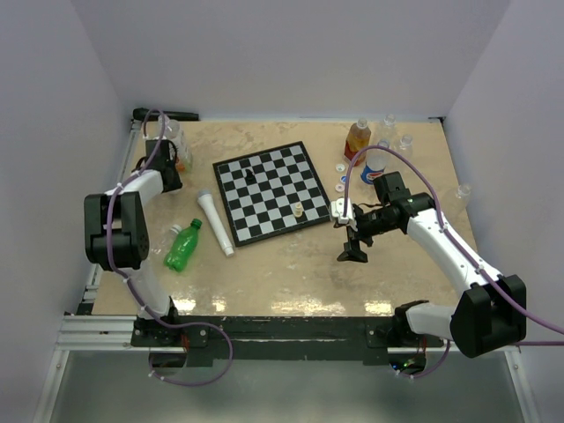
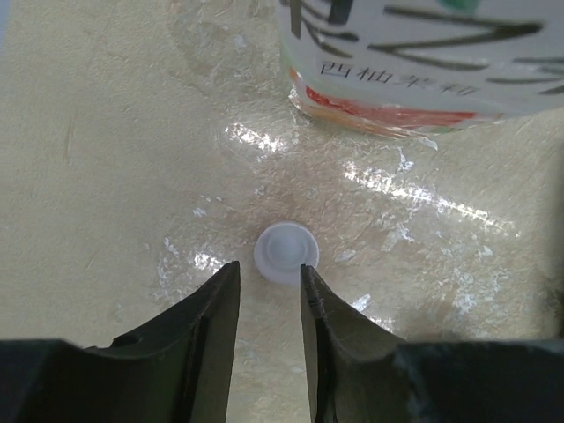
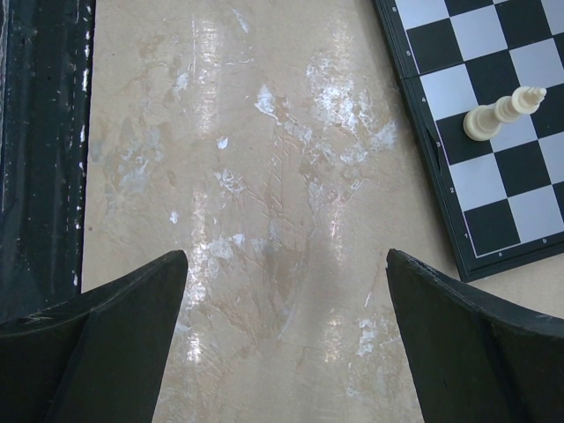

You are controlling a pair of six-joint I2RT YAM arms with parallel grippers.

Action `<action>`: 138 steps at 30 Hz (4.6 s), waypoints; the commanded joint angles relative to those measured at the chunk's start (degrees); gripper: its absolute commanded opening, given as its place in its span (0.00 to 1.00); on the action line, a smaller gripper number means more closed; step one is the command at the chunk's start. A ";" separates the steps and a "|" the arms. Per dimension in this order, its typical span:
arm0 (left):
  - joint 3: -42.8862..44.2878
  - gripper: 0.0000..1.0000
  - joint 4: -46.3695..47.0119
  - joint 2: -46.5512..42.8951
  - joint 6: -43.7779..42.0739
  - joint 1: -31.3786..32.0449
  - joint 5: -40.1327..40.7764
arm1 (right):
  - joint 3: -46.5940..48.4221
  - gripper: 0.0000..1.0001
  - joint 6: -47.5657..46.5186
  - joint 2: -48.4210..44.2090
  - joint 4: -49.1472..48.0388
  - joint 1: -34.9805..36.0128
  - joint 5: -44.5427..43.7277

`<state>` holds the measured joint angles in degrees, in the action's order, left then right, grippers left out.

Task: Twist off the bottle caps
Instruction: Place the bottle cap at the center of the board, then pick up the plastic bottle at the center of the board, then unscrew the bottle cap from the plastic bottle.

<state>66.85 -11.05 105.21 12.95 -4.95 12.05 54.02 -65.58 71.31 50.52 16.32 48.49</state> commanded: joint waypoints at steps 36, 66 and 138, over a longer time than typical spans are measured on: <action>-17.37 0.78 -20.15 -28.76 0.06 12.86 -2.39 | 0.38 0.98 -1.92 -3.28 1.33 -0.23 1.43; -11.04 0.59 -21.21 -14.86 -5.22 14.79 -3.00 | 0.30 0.98 -1.92 -2.93 1.25 -0.23 1.26; -18.16 0.00 29.06 -35.86 29.59 38.35 -34.47 | 4.00 0.98 16.51 2.18 -11.29 6.97 14.28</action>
<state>46.17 12.19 69.97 41.41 33.10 -24.23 60.05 -61.82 79.09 51.11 23.20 63.96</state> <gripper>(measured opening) 0.411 0.983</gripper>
